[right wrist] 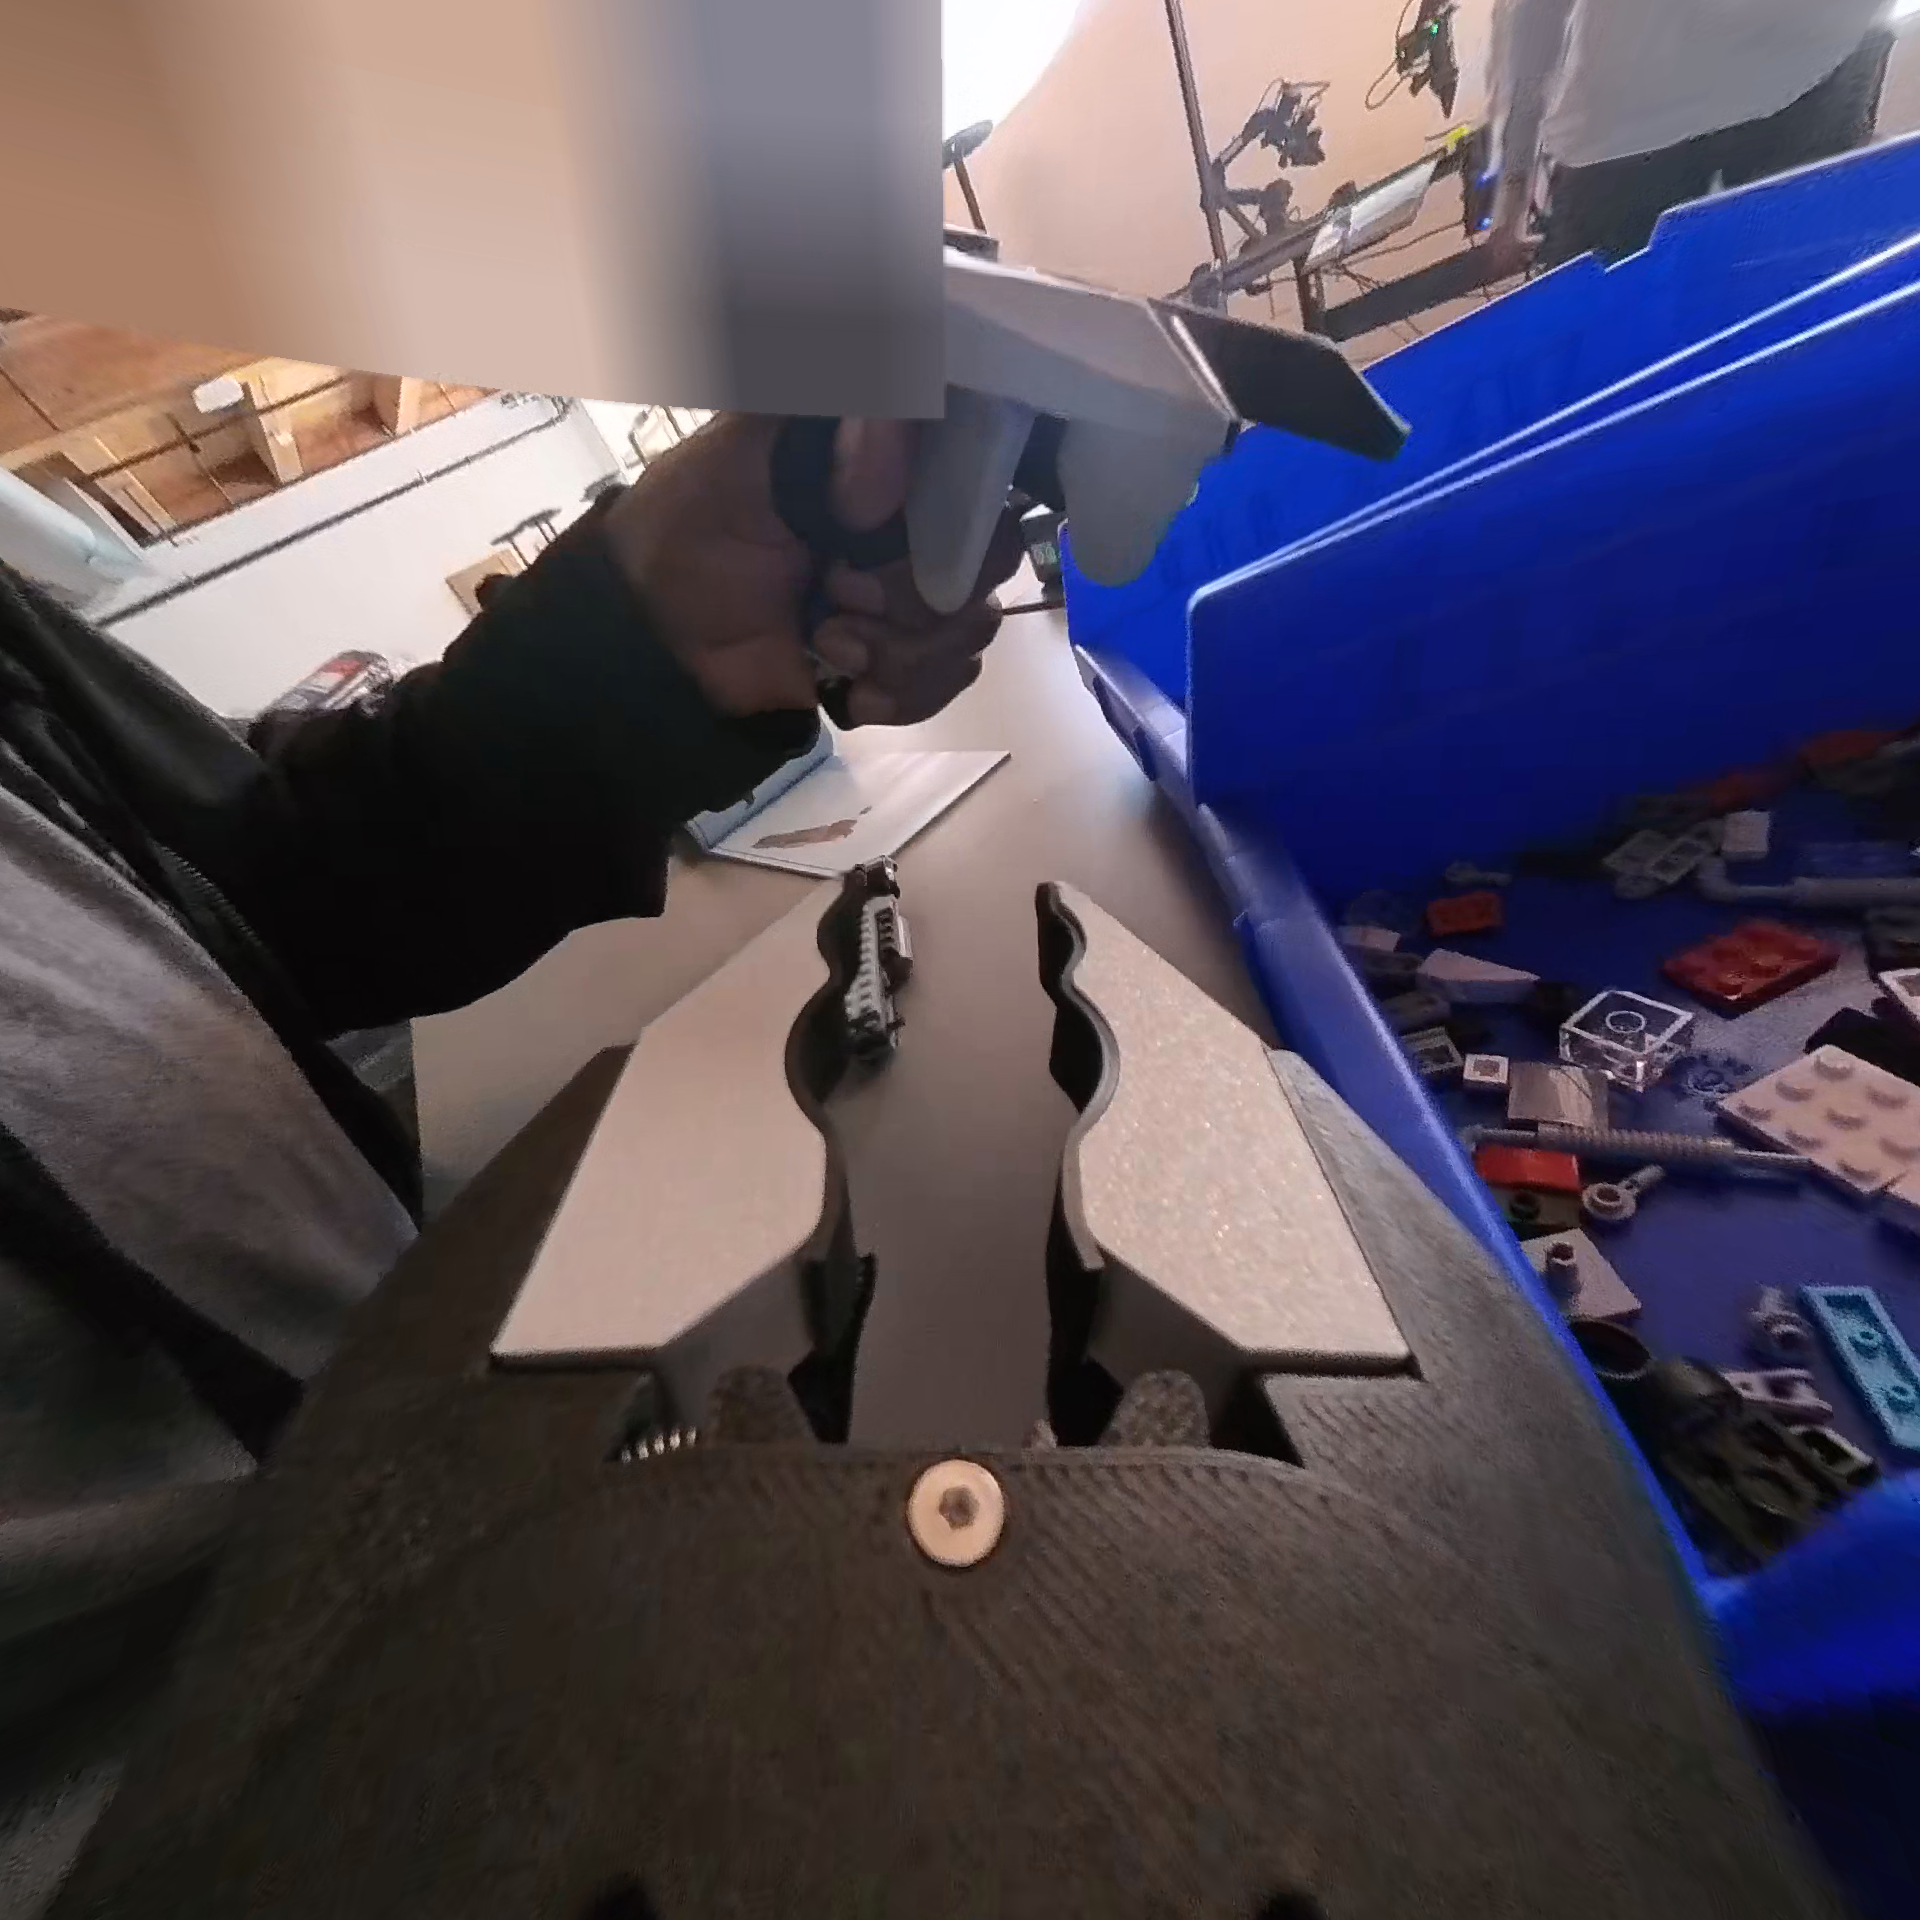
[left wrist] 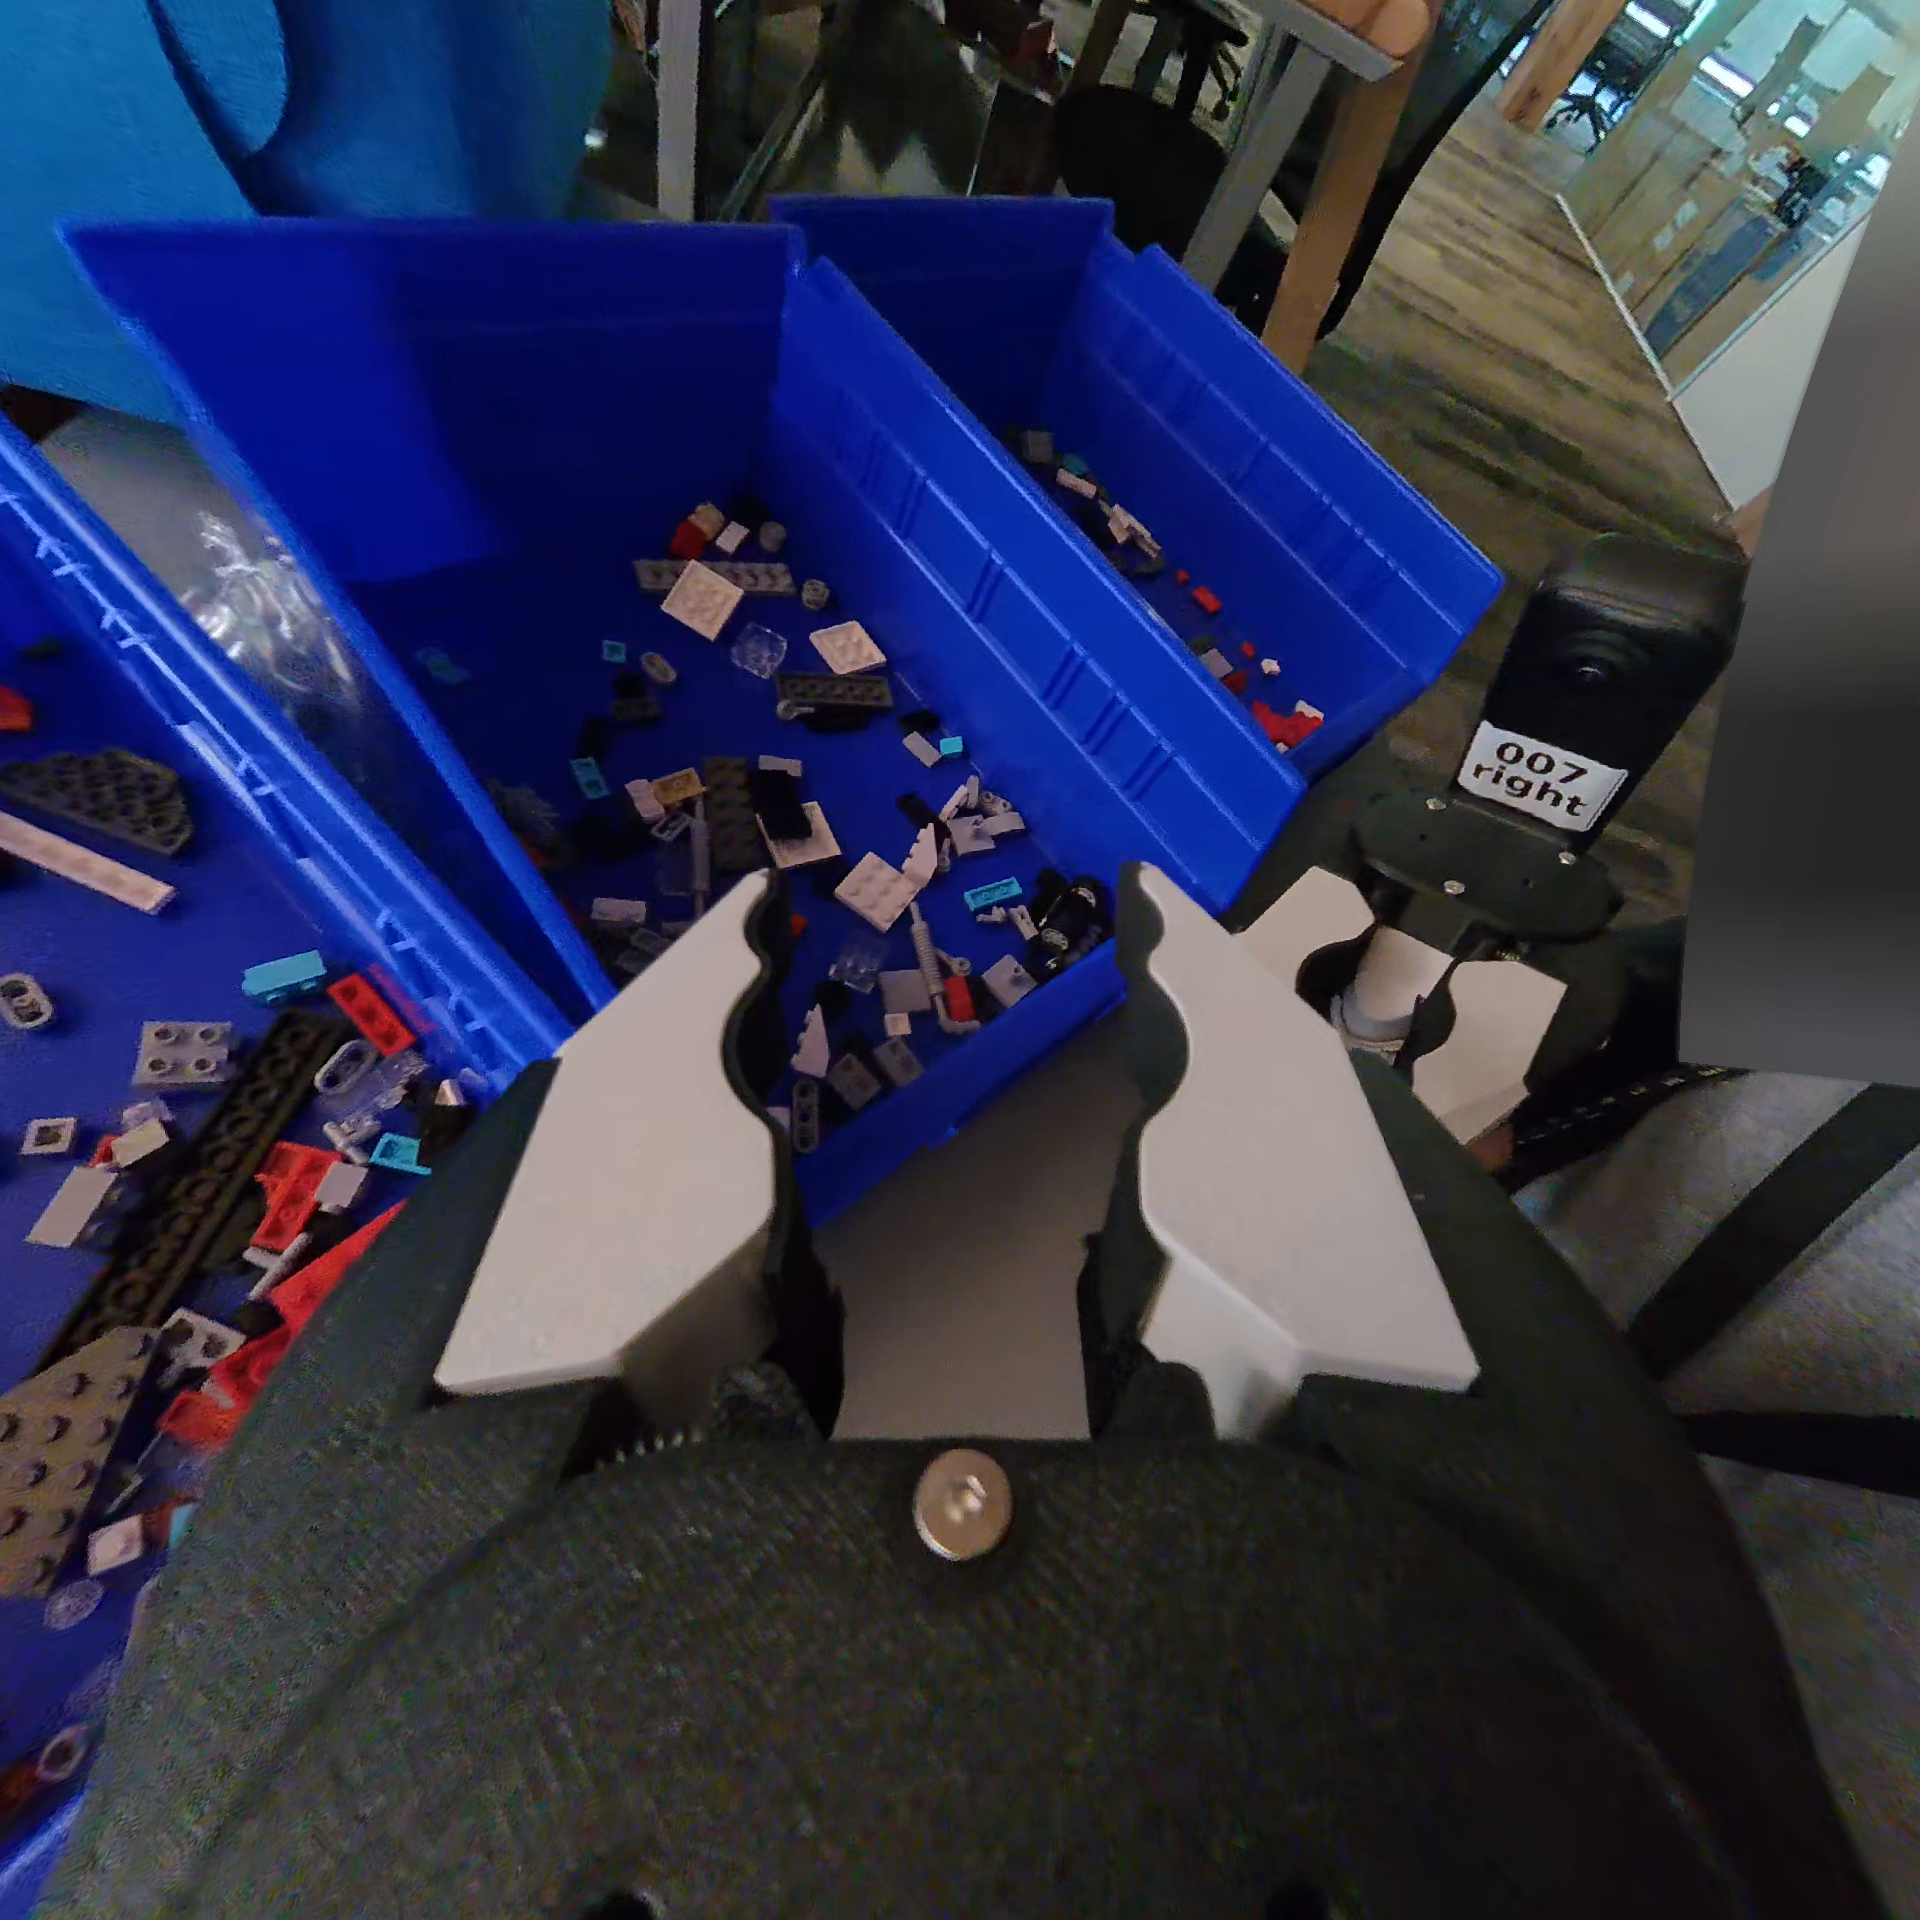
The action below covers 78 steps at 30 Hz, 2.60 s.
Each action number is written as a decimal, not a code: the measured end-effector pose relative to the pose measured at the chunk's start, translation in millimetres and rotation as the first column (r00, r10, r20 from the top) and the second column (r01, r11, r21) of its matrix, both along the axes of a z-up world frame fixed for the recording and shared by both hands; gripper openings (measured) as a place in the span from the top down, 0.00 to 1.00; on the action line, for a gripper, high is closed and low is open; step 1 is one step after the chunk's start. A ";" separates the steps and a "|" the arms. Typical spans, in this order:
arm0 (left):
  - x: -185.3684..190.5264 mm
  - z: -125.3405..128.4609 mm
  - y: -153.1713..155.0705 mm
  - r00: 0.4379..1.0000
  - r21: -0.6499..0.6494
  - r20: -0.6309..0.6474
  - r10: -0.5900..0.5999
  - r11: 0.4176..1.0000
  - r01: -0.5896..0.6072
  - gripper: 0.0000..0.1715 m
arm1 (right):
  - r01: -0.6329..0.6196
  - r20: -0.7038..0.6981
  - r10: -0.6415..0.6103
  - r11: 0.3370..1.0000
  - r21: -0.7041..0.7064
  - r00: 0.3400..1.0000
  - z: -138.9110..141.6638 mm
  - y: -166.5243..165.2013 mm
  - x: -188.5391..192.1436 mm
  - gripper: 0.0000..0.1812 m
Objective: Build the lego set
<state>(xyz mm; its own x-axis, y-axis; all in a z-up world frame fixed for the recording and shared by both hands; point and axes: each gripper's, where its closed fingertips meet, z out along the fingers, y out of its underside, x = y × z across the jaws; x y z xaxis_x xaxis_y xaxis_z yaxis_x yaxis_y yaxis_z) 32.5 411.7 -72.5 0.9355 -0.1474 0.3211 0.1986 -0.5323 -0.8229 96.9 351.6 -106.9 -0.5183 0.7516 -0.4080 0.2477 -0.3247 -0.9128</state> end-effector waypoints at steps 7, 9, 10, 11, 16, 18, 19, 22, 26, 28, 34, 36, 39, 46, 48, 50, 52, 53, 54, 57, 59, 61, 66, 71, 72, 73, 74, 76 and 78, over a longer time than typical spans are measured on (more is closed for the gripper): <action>11.1 -8.6 5.7 1.000 -0.035 0.009 -0.013 0.999 0.013 0.64 | -0.010 -0.002 0.010 0.999 -0.031 1.000 1.6 2.3 1.4 0.80; 12.7 -10.9 7.2 1.000 -0.047 0.008 -0.019 0.999 0.020 0.64 | -0.014 0.000 0.014 0.999 -0.031 1.000 1.2 1.8 1.5 0.80; 13.4 -11.8 8.1 1.000 -0.053 0.006 -0.024 0.998 0.024 0.64 | -0.014 0.002 0.014 0.999 -0.031 1.000 0.9 1.8 1.5 0.80; 14.0 -12.7 9.1 1.000 -0.059 0.003 -0.028 0.998 0.028 0.64 | -0.013 0.006 0.013 0.999 -0.032 1.000 0.6 2.2 1.4 0.80; 12.3 -19.0 11.0 0.999 -0.096 -0.016 -0.028 0.995 0.027 0.65 | 0.009 0.029 -0.008 1.000 -0.030 1.000 -2.6 6.1 0.3 0.81; 10.8 -20.4 10.5 1.000 -0.103 -0.021 -0.024 0.994 0.021 0.65 | 0.018 0.039 -0.017 0.999 -0.028 0.999 -4.1 7.3 -0.8 0.81; 9.9 -21.1 10.0 1.000 -0.107 -0.021 -0.018 0.994 0.016 0.65 | 0.022 0.046 -0.021 0.999 -0.025 0.999 -5.0 7.5 -1.6 0.82; 8.6 -21.6 9.2 1.000 -0.111 -0.020 -0.010 0.994 0.008 0.65 | 0.029 0.081 -0.029 1.000 -0.006 0.996 -10.7 6.7 -5.2 0.83; 10.4 -19.8 11.8 1.000 -0.104 -0.022 -0.018 0.994 0.015 0.66 | 0.007 0.134 -0.010 1.000 0.020 0.991 -19.3 1.5 -9.0 0.83; 12.2 -19.2 14.6 0.999 -0.101 -0.022 -0.024 0.995 0.021 0.66 | 0.003 0.140 -0.007 1.000 0.029 0.990 -20.5 0.1 -9.3 0.83; 19.1 -20.5 22.4 0.999 -0.106 -0.019 -0.042 0.994 0.040 0.66 | 0.006 0.135 -0.010 1.000 0.030 0.991 -19.8 0.7 -9.0 0.83; 20.4 -21.2 24.5 0.999 -0.109 -0.018 -0.043 0.993 0.041 0.66 | 0.006 0.133 -0.009 1.000 0.027 0.991 -19.4 0.9 -8.7 0.83; 21.7 -22.2 27.4 0.999 -0.113 -0.014 -0.042 0.993 0.040 0.66 | 0.006 0.132 -0.008 1.000 0.020 0.991 -18.8 1.4 -8.5 0.83; 23.9 -24.9 32.6 0.999 -0.119 0.000 -0.038 0.992 0.038 0.65 | 0.006 0.131 -0.006 1.000 0.007 0.991 -18.0 2.6 -8.1 0.83; 24.1 -25.1 33.1 0.999 -0.121 0.001 -0.039 0.992 0.038 0.65 | 0.006 0.132 -0.007 1.000 0.005 0.991 -18.0 2.8 -8.1 0.83; 23.6 -24.6 33.0 0.999 -0.119 -0.001 -0.037 0.992 0.037 0.65 | 0.006 0.134 -0.007 1.000 0.004 0.991 -18.2 3.0 -8.2 0.83; 22.6 -23.1 32.0 0.999 -0.114 0.002 -0.033 0.993 0.033 0.66 | 0.007 0.138 -0.007 1.000 0.006 0.990 -18.8 2.8 -8.4 0.84; 21.6 -22.3 30.9 1.000 -0.111 0.004 -0.029 0.993 0.030 0.66 | 0.007 0.140 -0.008 1.000 0.007 0.990 -19.2 2.8 -8.6 0.84; 20.3 -21.3 29.7 1.000 -0.106 0.006 -0.025 0.994 0.025 0.66 | 0.007 0.144 -0.008 1.000 0.009 0.990 -19.8 2.7 -8.9 0.84; 15.0 -16.9 23.7 1.000 -0.088 0.017 -0.006 0.996 0.007 0.66 | 0.007 0.158 -0.010 1.000 0.017 0.987 -22.3 2.0 -10.0 0.84; 10.4 -12.1 17.8 1.000 -0.070 0.027 0.010 0.998 -0.008 0.66 | 0.006 0.169 -0.010 1.000 0.025 0.986 -24.2 1.2 -10.8 0.84; 4.3 -6.5 10.1 0.999 -0.051 0.037 0.029 0.998 -0.027 0.66 | 0.000 0.182 -0.007 0.999 0.038 0.983 -26.7 -0.7 -11.5 0.84; -16.9 4.9 -18.5 0.995 -0.014 0.048 0.086 0.996 -0.086 0.66 | -0.077 0.207 0.057 0.993 0.091 0.977 -32.7 -16.2 -14.0 0.84; -44.2 10.5 -56.4 0.984 0.014 0.061 0.166 0.986 -0.167 0.66 | -0.150 0.199 0.124 0.981 0.121 0.972 -32.9 -39.4 -26.7 0.84; -50.0 11.4 -64.9 0.981 0.019 0.061 0.183 0.983 -0.185 0.66 | -0.165 0.200 0.137 0.977 0.132 0.970 -33.6 -45.1 -29.9 0.84; -55.8 12.5 -73.5 0.978 0.024 0.059 0.201 0.979 -0.203 0.66 | -0.180 0.201 0.150 0.973 0.144 0.968 -34.2 -51.2 -33.1 0.84; -61.6 13.6 -82.3 0.974 0.030 0.057 0.219 0.975 -0.221 0.66 | -0.197 0.201 0.164 0.968 0.155 0.966 -34.9 -57.6 -36.4 0.84; -73.6 14.9 -99.9 0.966 0.038 0.053 0.253 0.966 -0.255 0.65 | -0.234 0.207 0.196 0.956 0.178 0.958 -36.9 -70.9 -43.0 0.84; -86.3 15.2 -117.2 0.957 0.043 0.051 0.287 0.956 -0.289 0.66 | -0.273 0.217 0.228 0.939 0.210 0.949 -39.7 -83.6 -49.7 0.84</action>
<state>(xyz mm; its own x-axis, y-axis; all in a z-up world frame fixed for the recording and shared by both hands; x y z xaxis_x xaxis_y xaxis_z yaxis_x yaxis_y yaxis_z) -53.8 294.5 -57.3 0.9259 0.1095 0.3616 0.3737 -0.4064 -0.8338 47.3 268.0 -146.5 -0.6336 0.6931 -0.3438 0.4661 -0.0127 -0.8846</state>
